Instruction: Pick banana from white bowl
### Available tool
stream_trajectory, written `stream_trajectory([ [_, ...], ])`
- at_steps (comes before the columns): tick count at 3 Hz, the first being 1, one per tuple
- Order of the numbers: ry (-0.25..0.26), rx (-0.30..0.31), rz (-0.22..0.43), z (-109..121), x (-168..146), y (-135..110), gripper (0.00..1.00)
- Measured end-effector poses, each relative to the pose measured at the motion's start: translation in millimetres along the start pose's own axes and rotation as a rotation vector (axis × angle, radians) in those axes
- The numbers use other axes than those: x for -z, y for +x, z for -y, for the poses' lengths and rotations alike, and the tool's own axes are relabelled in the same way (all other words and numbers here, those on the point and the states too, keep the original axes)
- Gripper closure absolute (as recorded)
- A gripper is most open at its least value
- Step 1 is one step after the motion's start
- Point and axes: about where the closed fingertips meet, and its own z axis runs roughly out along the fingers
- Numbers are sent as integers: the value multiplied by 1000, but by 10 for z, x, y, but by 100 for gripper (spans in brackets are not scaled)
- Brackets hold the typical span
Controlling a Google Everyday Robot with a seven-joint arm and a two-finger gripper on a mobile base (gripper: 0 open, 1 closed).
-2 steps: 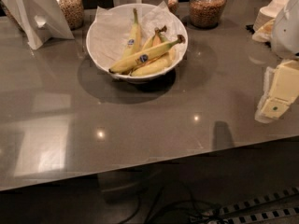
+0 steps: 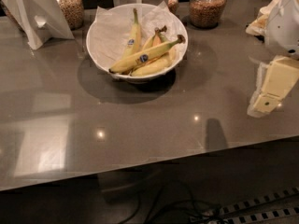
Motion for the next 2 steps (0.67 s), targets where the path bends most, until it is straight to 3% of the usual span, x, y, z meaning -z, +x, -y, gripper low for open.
stream_trajectory([
  [2, 154, 110, 195, 581, -118, -766, 0],
])
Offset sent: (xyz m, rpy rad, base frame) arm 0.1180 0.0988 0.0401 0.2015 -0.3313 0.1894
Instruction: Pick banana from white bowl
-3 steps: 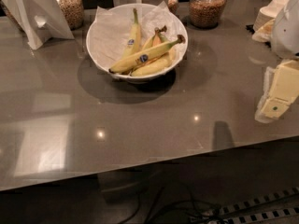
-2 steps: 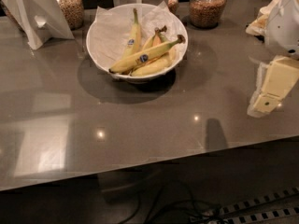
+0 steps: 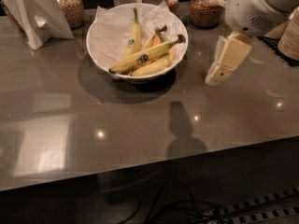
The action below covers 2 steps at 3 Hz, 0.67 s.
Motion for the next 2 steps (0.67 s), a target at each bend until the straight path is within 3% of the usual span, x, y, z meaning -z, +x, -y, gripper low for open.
stream_trajectory([
  [1, 14, 34, 99, 279, -211, -363, 0],
  [2, -12, 64, 177, 454, -423, -692, 0],
])
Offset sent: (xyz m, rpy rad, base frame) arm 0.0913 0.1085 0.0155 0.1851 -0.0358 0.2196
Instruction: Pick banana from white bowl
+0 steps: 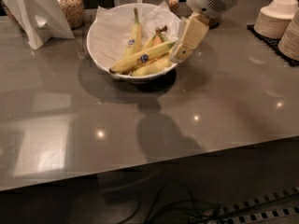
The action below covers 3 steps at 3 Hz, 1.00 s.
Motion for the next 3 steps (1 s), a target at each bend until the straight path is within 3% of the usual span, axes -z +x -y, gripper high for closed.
stream_trajectory([
  [1, -35, 25, 49, 99, -230, -220, 0],
  [3, -125, 61, 34, 106, -732, -313, 21],
])
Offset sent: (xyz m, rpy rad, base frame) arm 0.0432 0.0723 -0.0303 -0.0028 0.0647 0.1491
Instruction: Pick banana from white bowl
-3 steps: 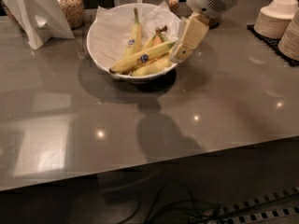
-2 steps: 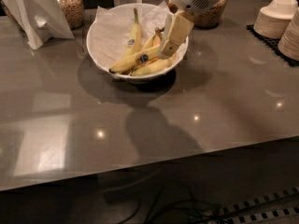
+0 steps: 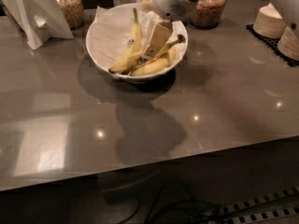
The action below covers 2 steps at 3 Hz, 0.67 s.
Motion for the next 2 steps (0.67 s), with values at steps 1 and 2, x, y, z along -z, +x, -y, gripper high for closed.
stream_trajectory([
  [1, -39, -5, -28, 23, -191, 69, 24],
  [2, -90, -16, -77, 43, -368, 167, 24],
])
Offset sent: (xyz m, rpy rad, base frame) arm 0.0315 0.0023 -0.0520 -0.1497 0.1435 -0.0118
